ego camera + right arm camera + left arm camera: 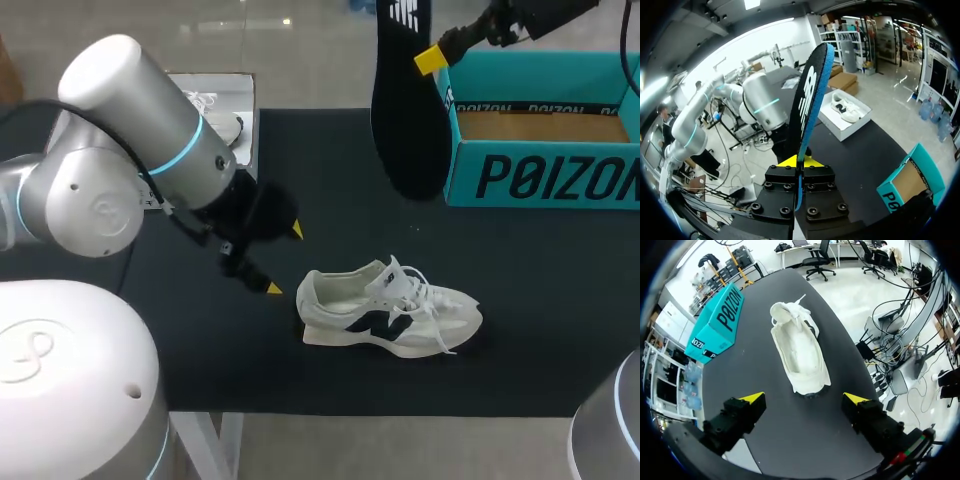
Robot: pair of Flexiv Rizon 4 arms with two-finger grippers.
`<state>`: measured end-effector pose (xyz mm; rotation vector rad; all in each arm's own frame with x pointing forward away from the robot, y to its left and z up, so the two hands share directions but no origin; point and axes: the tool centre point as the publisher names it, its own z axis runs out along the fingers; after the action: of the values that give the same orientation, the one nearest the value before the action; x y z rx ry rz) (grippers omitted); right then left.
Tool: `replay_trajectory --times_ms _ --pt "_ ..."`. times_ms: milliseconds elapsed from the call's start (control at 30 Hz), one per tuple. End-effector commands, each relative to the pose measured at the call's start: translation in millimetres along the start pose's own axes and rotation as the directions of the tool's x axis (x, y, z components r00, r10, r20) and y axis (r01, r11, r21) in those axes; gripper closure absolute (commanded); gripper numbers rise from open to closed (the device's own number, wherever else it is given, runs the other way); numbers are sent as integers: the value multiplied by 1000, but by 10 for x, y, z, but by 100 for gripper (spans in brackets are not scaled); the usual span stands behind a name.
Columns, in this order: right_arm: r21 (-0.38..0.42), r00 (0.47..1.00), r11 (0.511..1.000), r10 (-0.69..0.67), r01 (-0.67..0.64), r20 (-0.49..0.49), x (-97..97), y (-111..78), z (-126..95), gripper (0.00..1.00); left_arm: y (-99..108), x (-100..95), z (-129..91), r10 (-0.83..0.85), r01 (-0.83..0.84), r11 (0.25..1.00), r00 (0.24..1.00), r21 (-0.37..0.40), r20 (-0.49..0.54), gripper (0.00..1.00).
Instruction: Take the shoe out of the shoebox, open the shoe tongue, remove and reinsert the insole, then place the shoe into the shoebox
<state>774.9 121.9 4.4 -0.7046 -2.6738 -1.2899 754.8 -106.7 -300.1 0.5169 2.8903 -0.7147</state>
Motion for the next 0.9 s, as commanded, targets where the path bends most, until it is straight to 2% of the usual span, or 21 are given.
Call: replay_trajectory --times_ms 33,200,500,700,833,900 --pt "1 1000 1000 2 -2 1 -2 0 9 100 -109 -155 11 5 -5 1000 1000 10 -14 0" --pt "1 1000 1000 2 -2 1 -2 0 9 100 -333 -307 125 9 -9 999 1000 -42 -13 0" --pt "1 1000 1000 2 -2 1 -2 0 9 100 -719 -421 581 -15 10 993 999 -115 -45 0" --pt "1 1000 1000 2 -2 1 -2 0 9 100 -706 -418 907 -42 28 979 997 -200 -65 0" --pt "1 1000 1000 2 -2 1 -2 0 9 100 -619 -429 1039 -58 41 965 997 -258 -59 0" --pt "1 1000 1000 2 -2 1 -2 0 9 100 -564 -452 1080 -68 50 964 996 -261 -63 0"
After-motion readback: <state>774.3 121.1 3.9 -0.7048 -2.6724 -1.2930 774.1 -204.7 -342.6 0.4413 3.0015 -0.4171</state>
